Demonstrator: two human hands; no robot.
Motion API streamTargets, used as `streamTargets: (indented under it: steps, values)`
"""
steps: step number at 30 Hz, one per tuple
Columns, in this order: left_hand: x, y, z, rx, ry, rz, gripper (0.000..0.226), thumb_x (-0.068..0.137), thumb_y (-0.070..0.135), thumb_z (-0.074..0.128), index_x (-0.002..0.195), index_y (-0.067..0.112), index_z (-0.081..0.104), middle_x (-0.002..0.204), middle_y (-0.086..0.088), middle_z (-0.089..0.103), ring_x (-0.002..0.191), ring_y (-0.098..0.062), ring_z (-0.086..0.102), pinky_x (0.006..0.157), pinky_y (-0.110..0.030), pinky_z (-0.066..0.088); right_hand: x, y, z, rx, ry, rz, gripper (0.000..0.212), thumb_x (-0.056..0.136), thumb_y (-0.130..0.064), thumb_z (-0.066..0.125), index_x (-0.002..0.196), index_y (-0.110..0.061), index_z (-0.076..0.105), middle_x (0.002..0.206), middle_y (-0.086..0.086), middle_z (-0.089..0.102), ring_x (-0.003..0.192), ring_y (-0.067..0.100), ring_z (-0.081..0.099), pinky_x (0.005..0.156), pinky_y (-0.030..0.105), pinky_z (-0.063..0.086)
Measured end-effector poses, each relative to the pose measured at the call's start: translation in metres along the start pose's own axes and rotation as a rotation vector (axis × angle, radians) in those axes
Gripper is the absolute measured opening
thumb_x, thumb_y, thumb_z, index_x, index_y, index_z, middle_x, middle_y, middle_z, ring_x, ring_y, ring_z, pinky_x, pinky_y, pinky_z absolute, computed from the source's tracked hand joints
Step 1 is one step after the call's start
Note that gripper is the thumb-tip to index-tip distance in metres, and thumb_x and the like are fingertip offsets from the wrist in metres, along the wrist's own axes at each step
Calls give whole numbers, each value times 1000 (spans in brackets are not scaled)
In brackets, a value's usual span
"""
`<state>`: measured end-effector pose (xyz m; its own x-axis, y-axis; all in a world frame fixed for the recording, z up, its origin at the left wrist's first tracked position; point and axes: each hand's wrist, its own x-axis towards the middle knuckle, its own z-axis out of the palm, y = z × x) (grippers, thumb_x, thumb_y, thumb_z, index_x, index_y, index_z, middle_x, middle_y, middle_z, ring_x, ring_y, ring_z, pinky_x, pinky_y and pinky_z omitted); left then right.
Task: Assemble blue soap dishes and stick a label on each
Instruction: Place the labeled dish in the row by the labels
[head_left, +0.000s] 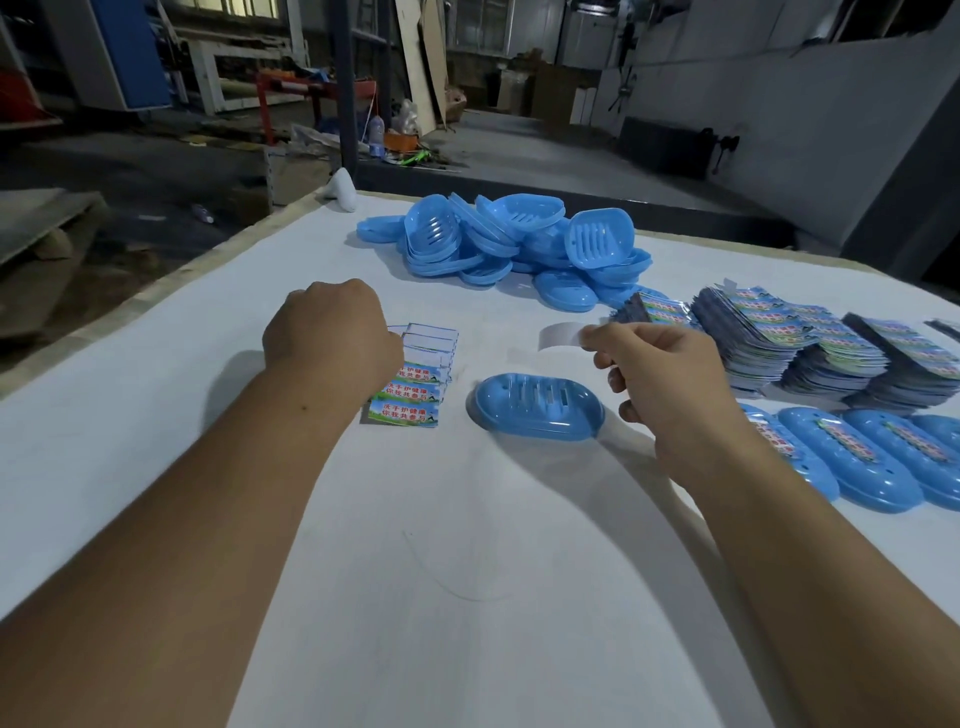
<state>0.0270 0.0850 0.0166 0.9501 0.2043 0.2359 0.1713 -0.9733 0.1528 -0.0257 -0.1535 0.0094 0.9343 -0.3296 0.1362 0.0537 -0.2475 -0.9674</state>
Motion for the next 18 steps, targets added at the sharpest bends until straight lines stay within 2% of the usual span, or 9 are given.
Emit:
streamTargets:
  steps: [3, 5, 7, 10, 12, 15, 18]
  values:
    - [-2, 3, 0, -76, 103, 23, 23, 93, 33, 65, 97, 11, 70, 85, -9, 67, 80, -26, 62, 67, -35, 56, -2, 0, 2, -27, 4, -45, 22, 68, -43, 76, 68, -20, 76, 57, -12, 57, 50, 5, 45, 56, 27, 38]
    - [-9, 11, -3, -306, 158, 79, 17, 91, 29, 65, 89, 15, 75, 80, -4, 70, 77, -22, 64, 67, -31, 52, -3, 2, 3, -68, 26, -120, 29, 67, -43, 74, 67, -15, 70, 53, -11, 49, 49, 7, 37, 51, 20, 35]
    - [-20, 24, -6, -619, 77, 163, 16, 86, 28, 68, 79, 18, 77, 71, 5, 73, 73, -10, 67, 65, -23, 50, -4, 3, 5, -135, 44, -203, 23, 76, -32, 73, 59, -18, 66, 45, -14, 41, 43, 5, 32, 44, 13, 29]
    - [-38, 43, -6, -923, -156, 284, 13, 82, 36, 75, 75, 26, 79, 71, 22, 72, 69, 8, 65, 57, -15, 46, -4, 5, 8, -210, 39, -287, 33, 79, -24, 71, 48, -26, 60, 42, -15, 44, 41, 4, 38, 43, 10, 28]
    - [-46, 51, -1, -1020, -235, 322, 14, 81, 43, 78, 77, 29, 80, 72, 20, 74, 70, 6, 66, 55, -14, 48, -5, 6, 9, -209, 30, -324, 33, 80, -23, 72, 48, -23, 59, 43, -14, 47, 42, 2, 39, 44, 10, 29]
    - [-49, 56, 6, -1080, -260, 339, 13, 88, 38, 76, 83, 27, 81, 76, 14, 76, 77, 0, 69, 68, -18, 53, -5, 5, 10, -208, 18, -355, 34, 82, -21, 74, 50, -21, 60, 43, -14, 47, 43, 2, 38, 44, 10, 30]
    - [-48, 56, 7, -1109, -282, 325, 11, 90, 35, 74, 85, 28, 81, 79, 19, 76, 80, 5, 69, 75, -21, 52, -4, 5, 9, -184, -1, -350, 33, 83, -22, 75, 53, -17, 63, 44, -14, 46, 44, 2, 36, 44, 11, 30]
